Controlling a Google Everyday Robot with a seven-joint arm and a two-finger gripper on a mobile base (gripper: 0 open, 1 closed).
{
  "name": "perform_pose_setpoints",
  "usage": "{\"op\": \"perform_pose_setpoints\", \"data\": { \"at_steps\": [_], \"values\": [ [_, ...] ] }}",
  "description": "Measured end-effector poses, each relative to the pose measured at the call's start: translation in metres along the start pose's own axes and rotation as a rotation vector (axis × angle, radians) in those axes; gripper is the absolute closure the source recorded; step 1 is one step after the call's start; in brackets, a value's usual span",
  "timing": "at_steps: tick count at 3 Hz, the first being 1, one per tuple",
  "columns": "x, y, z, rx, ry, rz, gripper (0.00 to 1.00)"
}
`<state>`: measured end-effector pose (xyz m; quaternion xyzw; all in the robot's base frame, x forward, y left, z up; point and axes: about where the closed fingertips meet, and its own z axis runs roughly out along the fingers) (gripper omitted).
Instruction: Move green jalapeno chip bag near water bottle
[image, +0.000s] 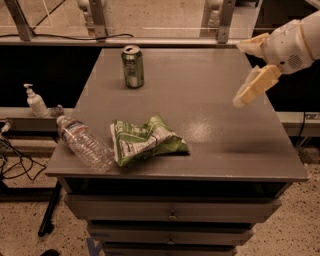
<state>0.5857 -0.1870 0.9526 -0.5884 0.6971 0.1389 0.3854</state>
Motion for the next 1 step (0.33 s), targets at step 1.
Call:
{"op": "perform_pose_setpoints", "data": {
  "at_steps": [1],
  "values": [
    [-0.0013, -0.0076, -0.0110, 0.029, 0.002, -0.007, 0.00]
  ]
}}
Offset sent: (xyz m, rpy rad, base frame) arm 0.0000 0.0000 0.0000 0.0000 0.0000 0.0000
